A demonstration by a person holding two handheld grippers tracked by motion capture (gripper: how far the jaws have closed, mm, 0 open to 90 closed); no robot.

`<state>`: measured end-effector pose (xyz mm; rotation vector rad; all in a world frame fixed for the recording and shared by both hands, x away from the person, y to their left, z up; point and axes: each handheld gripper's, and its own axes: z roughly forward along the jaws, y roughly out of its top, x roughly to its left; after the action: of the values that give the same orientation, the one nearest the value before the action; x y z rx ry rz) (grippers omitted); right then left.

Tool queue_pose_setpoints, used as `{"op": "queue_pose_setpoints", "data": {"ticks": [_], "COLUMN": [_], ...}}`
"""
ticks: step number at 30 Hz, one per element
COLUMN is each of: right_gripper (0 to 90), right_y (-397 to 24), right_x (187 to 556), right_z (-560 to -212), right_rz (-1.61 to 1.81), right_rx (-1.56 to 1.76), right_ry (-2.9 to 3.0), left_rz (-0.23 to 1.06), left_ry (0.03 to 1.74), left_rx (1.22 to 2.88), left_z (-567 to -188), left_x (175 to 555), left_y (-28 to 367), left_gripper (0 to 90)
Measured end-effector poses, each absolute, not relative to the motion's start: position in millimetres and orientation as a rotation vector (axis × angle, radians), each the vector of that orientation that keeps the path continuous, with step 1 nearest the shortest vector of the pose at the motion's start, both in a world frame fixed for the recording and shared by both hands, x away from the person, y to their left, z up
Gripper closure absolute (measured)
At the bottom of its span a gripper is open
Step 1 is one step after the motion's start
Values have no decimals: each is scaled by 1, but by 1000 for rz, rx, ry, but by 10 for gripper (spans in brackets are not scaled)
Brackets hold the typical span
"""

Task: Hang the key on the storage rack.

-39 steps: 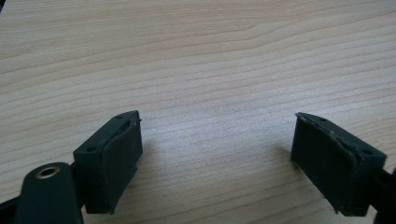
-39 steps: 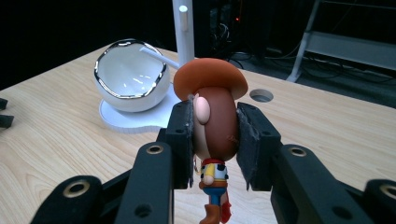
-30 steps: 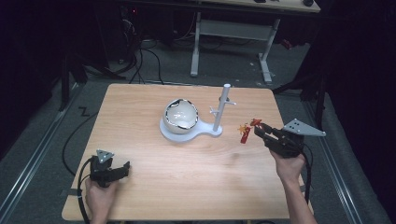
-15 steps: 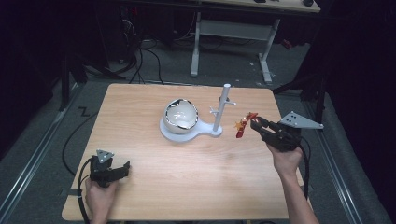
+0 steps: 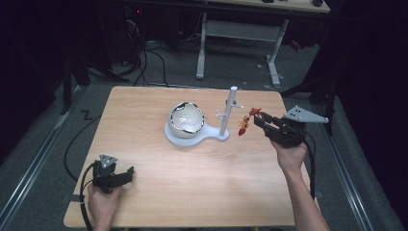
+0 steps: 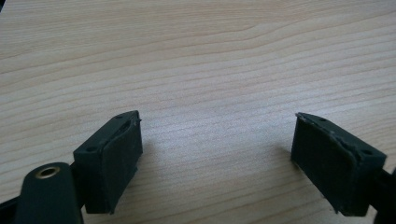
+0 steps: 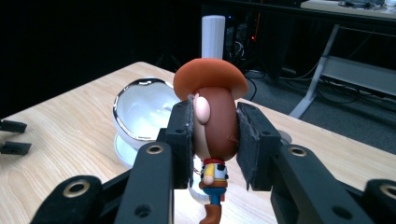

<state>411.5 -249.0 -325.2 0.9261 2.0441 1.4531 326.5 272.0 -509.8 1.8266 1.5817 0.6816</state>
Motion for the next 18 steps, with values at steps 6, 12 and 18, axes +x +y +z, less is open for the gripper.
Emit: {"op": "queue_pose_setpoints", "data": {"ticks": [6, 12, 18], "right_gripper": [683, 683, 683], "right_y": [-242, -235, -230], "right_x": [417, 424, 430], "right_z": [-319, -315, -311], "right_rz": [1447, 1438, 1426], "right_rx": [916, 911, 913], "right_ry": [2048, 2058, 2060], "left_rz": [682, 682, 682], "left_ry": [1582, 1581, 1581], "left_rx": [1827, 1827, 1828], "left_z": [-510, -510, -510], "left_x": [326, 327, 327], "left_y": [272, 272, 272], "left_gripper": [169, 169, 170]}}
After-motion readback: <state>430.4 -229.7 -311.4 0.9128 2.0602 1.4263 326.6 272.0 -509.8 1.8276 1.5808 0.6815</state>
